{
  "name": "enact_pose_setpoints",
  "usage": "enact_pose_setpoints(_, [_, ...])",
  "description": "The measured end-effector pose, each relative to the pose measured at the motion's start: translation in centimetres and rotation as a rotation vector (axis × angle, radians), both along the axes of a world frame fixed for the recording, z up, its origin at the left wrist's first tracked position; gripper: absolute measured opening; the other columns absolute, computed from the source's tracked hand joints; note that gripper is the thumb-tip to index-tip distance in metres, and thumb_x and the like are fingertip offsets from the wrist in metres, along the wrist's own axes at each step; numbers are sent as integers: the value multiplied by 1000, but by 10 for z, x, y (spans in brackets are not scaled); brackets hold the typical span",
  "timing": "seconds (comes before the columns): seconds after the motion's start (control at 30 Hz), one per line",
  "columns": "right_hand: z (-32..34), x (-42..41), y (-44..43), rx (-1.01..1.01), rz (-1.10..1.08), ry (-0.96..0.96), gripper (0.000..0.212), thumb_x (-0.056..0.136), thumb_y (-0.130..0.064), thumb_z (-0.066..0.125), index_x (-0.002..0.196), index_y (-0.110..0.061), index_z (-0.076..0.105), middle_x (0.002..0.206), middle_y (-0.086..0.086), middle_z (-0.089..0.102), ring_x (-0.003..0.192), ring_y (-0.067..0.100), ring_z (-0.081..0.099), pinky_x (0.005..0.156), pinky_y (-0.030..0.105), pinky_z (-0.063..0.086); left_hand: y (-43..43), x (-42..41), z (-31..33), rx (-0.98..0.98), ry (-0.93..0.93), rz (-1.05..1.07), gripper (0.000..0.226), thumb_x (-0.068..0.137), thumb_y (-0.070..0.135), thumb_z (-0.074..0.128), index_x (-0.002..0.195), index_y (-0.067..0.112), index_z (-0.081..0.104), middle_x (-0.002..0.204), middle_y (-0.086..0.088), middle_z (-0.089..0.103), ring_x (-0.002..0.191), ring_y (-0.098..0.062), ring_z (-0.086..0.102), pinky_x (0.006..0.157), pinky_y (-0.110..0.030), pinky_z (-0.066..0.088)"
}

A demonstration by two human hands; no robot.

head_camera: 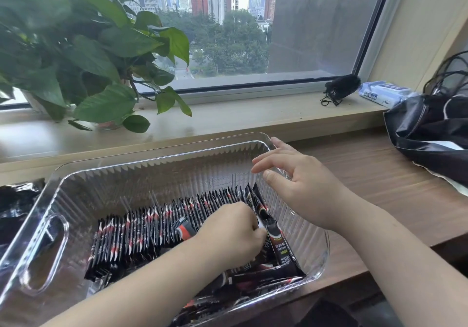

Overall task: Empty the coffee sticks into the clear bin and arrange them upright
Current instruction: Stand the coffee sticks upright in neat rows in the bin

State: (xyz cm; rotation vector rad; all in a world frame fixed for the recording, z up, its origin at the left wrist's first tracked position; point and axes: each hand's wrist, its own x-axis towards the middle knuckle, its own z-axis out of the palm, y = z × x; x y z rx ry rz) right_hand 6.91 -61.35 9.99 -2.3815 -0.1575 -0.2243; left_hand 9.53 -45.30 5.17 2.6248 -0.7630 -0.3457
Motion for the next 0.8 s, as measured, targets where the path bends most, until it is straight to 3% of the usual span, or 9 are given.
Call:
enact_pose_setpoints(0.07, [0, 0, 0, -3, -1, -2, 23, 100, -19, 54, 106, -29, 73, 124, -25, 62, 147, -7, 19, 117, 18, 17, -5, -6, 0, -42, 4, 42, 52, 90, 50, 61, 60, 8, 59, 52, -2, 55, 48, -17, 50, 48, -30, 43])
enact_pose_setpoints(0.13, [-1, 0, -1, -6, -4, -8, 23, 100, -18, 54, 106, -29, 74, 123, -25, 63, 147, -7, 19, 118, 19, 17, -11, -12, -2, -74, -29, 73, 51, 82, 57, 66, 65, 9, 64, 61, -2, 63, 61, -17, 61, 57, -31, 49])
enact_pose_setpoints(0.23, [0, 0, 0, -4, -10, -10, 23, 100, -17, 55, 105, -28, 74, 122, -24, 64, 146, -8, 20, 115, 15, 17, -18, -16, -6, -148, -65, 138, 43, 79, 53, 70, 69, 12, 66, 66, 1, 61, 71, -17, 62, 60, -29, 47])
enact_pose_setpoints(0.33, [0, 1, 0, -4, -11, -6, 23, 100, -18, 54, 105, -28, 74, 123, -24, 64, 146, -9, 20, 111, 12, 16, -20, -17, -7, -272, -38, 212, 35, 77, 45, 73, 61, 15, 62, 60, 4, 55, 62, -12, 55, 55, -26, 40])
enact_pose_setpoints(0.47, [-1, 1, 0, -3, -6, -8, 24, 100, -18, 54, 105, -29, 74, 123, -25, 64, 146, -9, 19, 113, 14, 17, -21, -16, -5, -334, 38, 276, 43, 76, 37, 72, 49, 12, 50, 46, 1, 43, 48, -12, 43, 47, -25, 31])
enact_pose_setpoints(0.6, [-1, 1, -1, 8, -3, -8, 24, 100, -17, 54, 106, -28, 74, 124, -25, 64, 147, -8, 19, 116, 17, 17, -19, -8, -3, -374, 162, 321, 32, 78, 31, 70, 60, 6, 62, 52, -7, 58, 50, -16, 53, 55, -30, 50])
enact_pose_setpoints(0.8, [-1, 1, -1, 7, -6, -10, 24, 100, -17, 54, 106, -29, 74, 123, -25, 64, 147, -8, 19, 119, 19, 17, -4, 12, 11, -551, 276, 467, 23, 81, 31, 76, 71, 11, 70, 57, 0, 58, 56, -19, 56, 70, -42, 59])
